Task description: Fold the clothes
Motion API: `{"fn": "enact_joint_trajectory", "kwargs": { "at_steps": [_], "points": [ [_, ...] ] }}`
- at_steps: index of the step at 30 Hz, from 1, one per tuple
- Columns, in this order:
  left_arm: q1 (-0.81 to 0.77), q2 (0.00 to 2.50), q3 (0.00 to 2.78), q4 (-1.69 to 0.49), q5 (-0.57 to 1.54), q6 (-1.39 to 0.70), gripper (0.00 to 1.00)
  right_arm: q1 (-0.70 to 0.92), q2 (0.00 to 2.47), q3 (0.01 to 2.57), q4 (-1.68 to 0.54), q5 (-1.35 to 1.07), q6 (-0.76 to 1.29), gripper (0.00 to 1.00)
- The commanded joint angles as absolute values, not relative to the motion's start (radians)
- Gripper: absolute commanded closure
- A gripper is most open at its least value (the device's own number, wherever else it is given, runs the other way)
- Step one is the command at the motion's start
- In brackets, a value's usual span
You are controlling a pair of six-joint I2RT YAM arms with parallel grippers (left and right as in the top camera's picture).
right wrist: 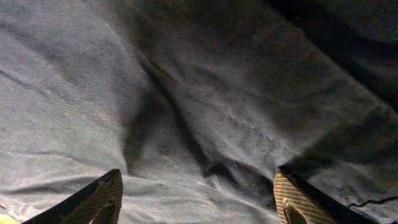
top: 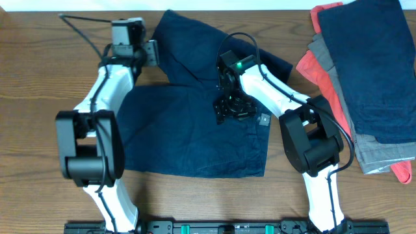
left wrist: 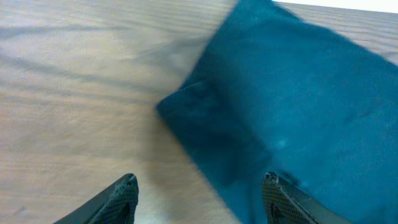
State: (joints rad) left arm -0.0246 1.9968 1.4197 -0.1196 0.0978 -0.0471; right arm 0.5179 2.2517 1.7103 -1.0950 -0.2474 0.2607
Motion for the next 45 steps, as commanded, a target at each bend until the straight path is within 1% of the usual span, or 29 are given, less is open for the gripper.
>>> {"fn": "enact_joint_trajectory", "kwargs": {
  "at_steps": [1, 6, 11, 16, 22, 28, 38, 45],
  "points": [
    [-0.086, 2.067, 1.526, -0.113, 0.093, -0.018, 0.35, 0.496, 2.251, 1.668, -1.072, -0.274, 0.277, 0.23],
    [-0.154, 2.199, 1.650, -0.129, 0.093, -0.019, 0.35, 0.439, 2.161, 1.668, -1.065, -0.273, 0.276, 0.22],
    [-0.188, 2.270, 1.673, -0.131, 0.093, -0.019, 0.35, 0.389, 2.122, 1.668, -1.065, -0.266, 0.273, 0.22],
    [-0.190, 2.304, 1.673, -0.146, 0.087, -0.019, 0.35, 0.361, 2.120, 1.668, -1.061, -0.266, 0.265, 0.21],
    [-0.183, 2.310, 1.673, -0.196, -0.040, -0.019, 0.35, 0.360, 2.120, 1.668, -1.028, -0.266, 0.265, 0.20],
    [-0.160, 2.294, 1.673, -0.313, -0.129, -0.075, 0.36, 0.360, 2.121, 1.668, -1.008, -0.265, 0.265, 0.19],
    [-0.094, 2.188, 1.673, -0.509, -0.122, -0.202, 0.36, 0.360, 2.121, 1.668, -0.979, -0.258, 0.265, 0.19],
    [-0.065, 2.173, 1.672, -0.698, -0.109, -0.216, 0.36, 0.360, 2.121, 1.668, -0.973, -0.258, 0.262, 0.18]
  ]
}}
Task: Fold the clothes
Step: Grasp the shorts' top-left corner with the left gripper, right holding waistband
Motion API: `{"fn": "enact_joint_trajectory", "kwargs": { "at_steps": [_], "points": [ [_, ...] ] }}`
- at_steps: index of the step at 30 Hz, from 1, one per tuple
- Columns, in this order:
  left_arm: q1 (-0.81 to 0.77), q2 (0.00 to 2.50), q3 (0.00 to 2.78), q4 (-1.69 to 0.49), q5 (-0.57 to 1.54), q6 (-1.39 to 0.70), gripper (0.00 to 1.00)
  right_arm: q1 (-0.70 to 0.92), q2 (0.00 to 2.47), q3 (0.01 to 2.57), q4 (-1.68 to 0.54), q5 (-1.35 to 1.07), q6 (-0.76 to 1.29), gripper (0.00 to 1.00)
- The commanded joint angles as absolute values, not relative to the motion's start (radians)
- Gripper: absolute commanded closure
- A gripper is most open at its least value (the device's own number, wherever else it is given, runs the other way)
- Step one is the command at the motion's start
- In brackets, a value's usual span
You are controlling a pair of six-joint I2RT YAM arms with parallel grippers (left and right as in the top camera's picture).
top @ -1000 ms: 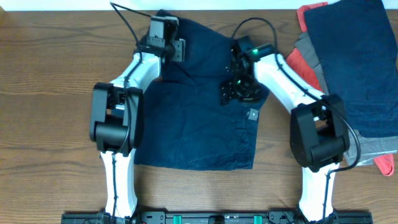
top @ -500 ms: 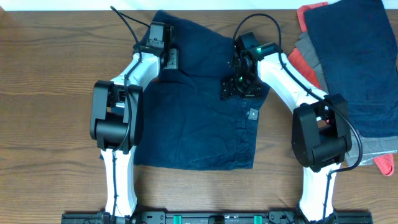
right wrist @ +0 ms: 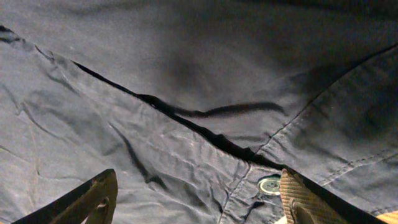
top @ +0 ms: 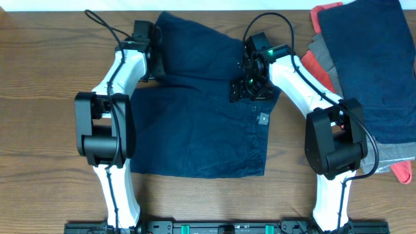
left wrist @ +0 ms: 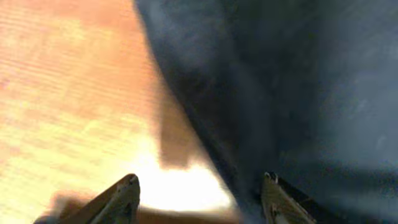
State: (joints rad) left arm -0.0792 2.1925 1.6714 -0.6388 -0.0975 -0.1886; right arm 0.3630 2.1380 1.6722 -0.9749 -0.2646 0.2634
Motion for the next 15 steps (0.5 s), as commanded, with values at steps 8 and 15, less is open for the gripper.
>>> {"fn": "enact_joint_trajectory", "kwargs": {
  "at_steps": [8, 15],
  "points": [
    [0.016, 2.173, 1.672, -0.804, -0.105, -0.246, 0.36, 0.360, 2.121, 1.668, -0.973, -0.259, 0.253, 0.18],
    [0.071, 2.149, 1.708, -0.735, 0.076, -0.168, 0.36, 0.360, 2.121, 1.668, -0.965, -0.259, 0.246, 0.18]
  ]
}}
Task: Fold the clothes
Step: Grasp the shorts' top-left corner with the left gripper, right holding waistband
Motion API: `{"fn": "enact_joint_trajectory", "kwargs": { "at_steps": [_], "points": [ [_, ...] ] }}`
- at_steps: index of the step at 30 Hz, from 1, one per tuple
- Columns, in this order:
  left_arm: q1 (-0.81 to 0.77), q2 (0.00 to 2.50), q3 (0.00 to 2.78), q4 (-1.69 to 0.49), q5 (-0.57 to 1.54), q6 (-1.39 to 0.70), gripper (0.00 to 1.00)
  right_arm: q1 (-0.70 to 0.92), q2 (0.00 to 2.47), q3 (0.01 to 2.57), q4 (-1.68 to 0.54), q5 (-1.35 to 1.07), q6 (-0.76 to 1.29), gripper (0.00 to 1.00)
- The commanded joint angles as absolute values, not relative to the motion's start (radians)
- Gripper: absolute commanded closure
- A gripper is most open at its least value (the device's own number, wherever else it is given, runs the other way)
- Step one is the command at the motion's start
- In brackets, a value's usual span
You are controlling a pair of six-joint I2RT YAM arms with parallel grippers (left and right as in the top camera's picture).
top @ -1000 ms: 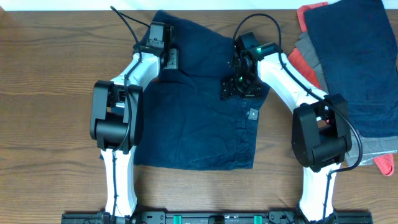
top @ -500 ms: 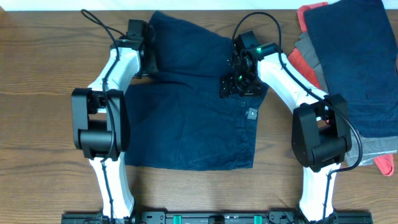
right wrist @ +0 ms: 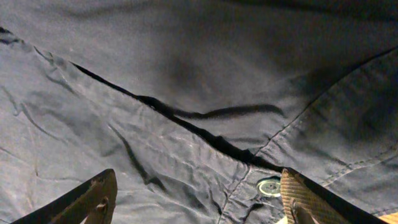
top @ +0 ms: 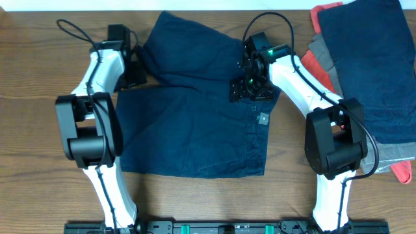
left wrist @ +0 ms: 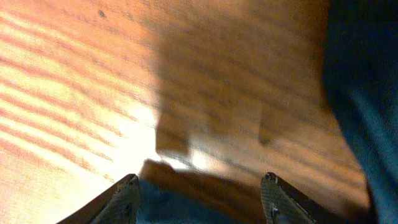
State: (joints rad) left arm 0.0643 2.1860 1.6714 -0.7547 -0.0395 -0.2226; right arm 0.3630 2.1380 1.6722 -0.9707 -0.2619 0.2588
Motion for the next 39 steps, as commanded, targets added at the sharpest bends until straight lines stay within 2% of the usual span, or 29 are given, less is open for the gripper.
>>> {"fn": "enact_joint_trajectory", "kwargs": {
  "at_steps": [1, 9, 19, 26, 39],
  "points": [
    [0.071, 2.135, 1.718, -0.715, 0.098, -0.159, 0.36, 0.360, 2.121, 1.668, -0.964, -0.259, 0.246, 0.18],
    [0.014, 2.061, 1.737, -0.452, 0.118, -0.076, 0.36, 0.361, 2.121, 1.668, -0.960, -0.259, 0.246, 0.18],
    [-0.004, 2.218, 1.737, -0.299, 0.112, -0.071, 0.36, 0.362, 2.121, 1.668, -0.962, -0.263, 0.245, 0.18],
    [-0.003, 2.241, 1.737, -0.323, 0.044, -0.070, 0.36, 0.362, 2.121, 1.668, -0.959, -0.262, 0.245, 0.18],
    [0.002, 2.242, 1.706, -0.560, -0.157, -0.071, 0.36, 0.362, 2.121, 1.668, -0.949, -0.263, 0.238, 0.17]
  ]
}}
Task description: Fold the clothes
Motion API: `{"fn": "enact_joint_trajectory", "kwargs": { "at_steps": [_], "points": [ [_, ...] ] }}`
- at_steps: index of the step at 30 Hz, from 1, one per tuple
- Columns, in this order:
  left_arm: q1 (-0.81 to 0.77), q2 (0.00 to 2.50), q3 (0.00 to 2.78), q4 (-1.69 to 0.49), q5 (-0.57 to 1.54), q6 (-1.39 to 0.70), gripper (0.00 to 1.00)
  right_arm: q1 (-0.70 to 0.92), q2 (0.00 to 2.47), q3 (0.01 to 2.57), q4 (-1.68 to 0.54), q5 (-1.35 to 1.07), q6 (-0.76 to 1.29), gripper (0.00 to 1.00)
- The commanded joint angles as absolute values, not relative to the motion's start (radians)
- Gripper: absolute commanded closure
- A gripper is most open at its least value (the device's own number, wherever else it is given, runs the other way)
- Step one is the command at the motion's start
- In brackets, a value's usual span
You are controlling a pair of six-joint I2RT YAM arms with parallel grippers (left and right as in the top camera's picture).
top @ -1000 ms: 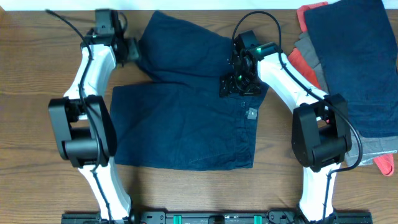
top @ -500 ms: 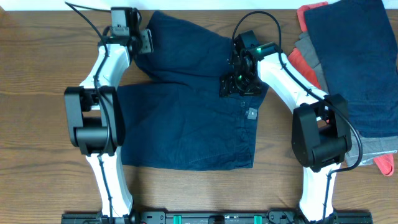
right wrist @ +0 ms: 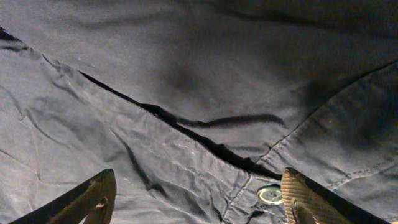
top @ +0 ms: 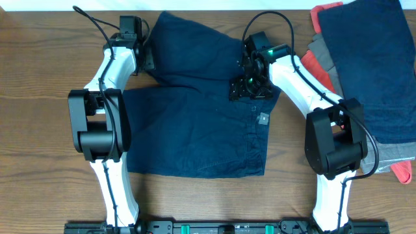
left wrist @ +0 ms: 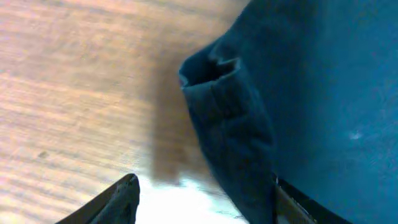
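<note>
Dark navy shorts [top: 195, 130] lie spread across the middle of the table, one leg folded over at the top. My left gripper [top: 144, 57] is at the top left edge of the shorts, open. In the left wrist view the gripper [left wrist: 202, 202] straddles the cloth's edge below a rolled hem corner [left wrist: 214, 71]. My right gripper [top: 250, 90] hovers open over the waistband. Its wrist view shows the gripper [right wrist: 199, 202] above creased cloth with a button [right wrist: 270, 195] near the right finger.
A pile of clothes [top: 364, 78] in red, grey and navy lies at the right end of the wooden table [top: 39, 130]. Cables run from both arms above the shorts.
My left gripper was over bare wood left of the shorts; now it is at the shorts' top left hem, one finger against the cloth. The right gripper has not moved.
First my left gripper was open beside the top left corner and the right one open over the middle of the shorts. Then the right stood by the waistband button and the left over the cloth's edge. The left then lay off on the wood, and is now back at the hem.
</note>
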State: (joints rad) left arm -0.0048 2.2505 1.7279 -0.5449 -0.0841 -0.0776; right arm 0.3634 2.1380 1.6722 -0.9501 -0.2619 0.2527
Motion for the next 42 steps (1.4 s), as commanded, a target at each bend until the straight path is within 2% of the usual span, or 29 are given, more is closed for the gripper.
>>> {"fn": "enact_joint_trajectory", "kwargs": {
  "at_steps": [1, 17, 21, 23, 31, 40, 42],
  "points": [
    [0.004, 2.243, 1.705, -0.566, -0.163, -0.071, 0.36, 0.362, 2.121, 1.668, -0.949, -0.263, 0.238, 0.17],
    [0.084, 2.243, 1.675, -0.742, -0.165, -0.092, 0.35, 0.366, 2.121, 1.668, -0.949, -0.263, 0.225, 0.16],
    [0.091, 2.243, 1.675, -0.800, -0.130, -0.120, 0.20, 0.367, 2.121, 1.668, -0.941, -0.263, 0.219, 0.16],
    [0.096, 2.242, 1.676, -0.823, -0.076, -0.120, 0.16, 0.367, 2.121, 1.668, -0.930, -0.270, 0.198, 0.16],
    [0.141, 2.213, 1.729, -0.969, 0.007, -0.120, 0.15, 0.366, 2.120, 1.668, -0.932, -0.274, 0.173, 0.16],
    [0.167, 2.188, 1.723, -0.812, 0.015, -0.105, 0.14, 0.367, 2.121, 1.668, -0.919, -0.275, 0.167, 0.16],
    [0.168, 2.188, 1.723, -0.796, 0.015, -0.102, 0.14, 0.367, 2.120, 1.668, -0.920, -0.275, 0.167, 0.18]
  ]
}}
